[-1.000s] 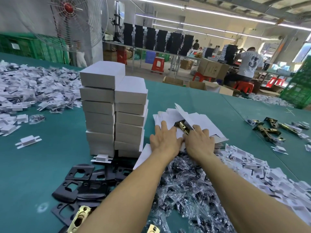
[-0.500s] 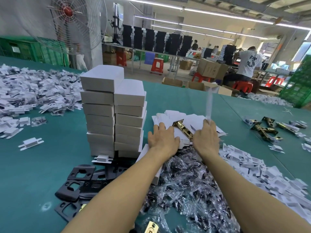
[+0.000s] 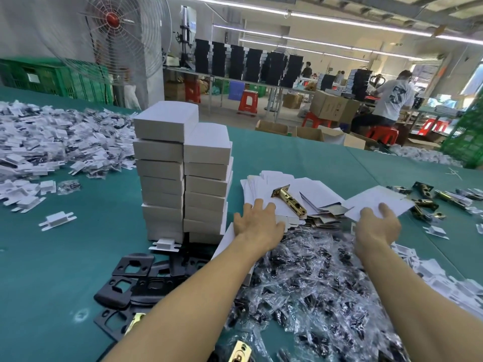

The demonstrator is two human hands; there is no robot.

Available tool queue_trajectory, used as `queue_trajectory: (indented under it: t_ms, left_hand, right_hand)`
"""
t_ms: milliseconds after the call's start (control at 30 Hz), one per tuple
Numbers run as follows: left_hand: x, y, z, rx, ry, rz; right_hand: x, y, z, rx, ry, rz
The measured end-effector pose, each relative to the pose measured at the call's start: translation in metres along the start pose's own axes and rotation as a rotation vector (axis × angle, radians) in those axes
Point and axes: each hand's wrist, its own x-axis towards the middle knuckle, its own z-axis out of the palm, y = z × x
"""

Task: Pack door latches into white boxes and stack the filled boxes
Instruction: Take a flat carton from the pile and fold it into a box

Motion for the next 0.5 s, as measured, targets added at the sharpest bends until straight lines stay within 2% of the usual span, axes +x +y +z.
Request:
queue_trajectory:
  t_ms: [267, 500]
  left_hand:
    - [-0.007, 0.001, 0.006, 0.009, 0.0, 0.023]
    - [0.002, 0.002, 0.006, 0.089, 0.03, 0.036]
  right_hand:
    - [0.028, -0.002, 0.022, -0.013, -0.366, 0.002]
    - [0.02, 0.02, 0.023, -0.259, -0.568, -0.009]
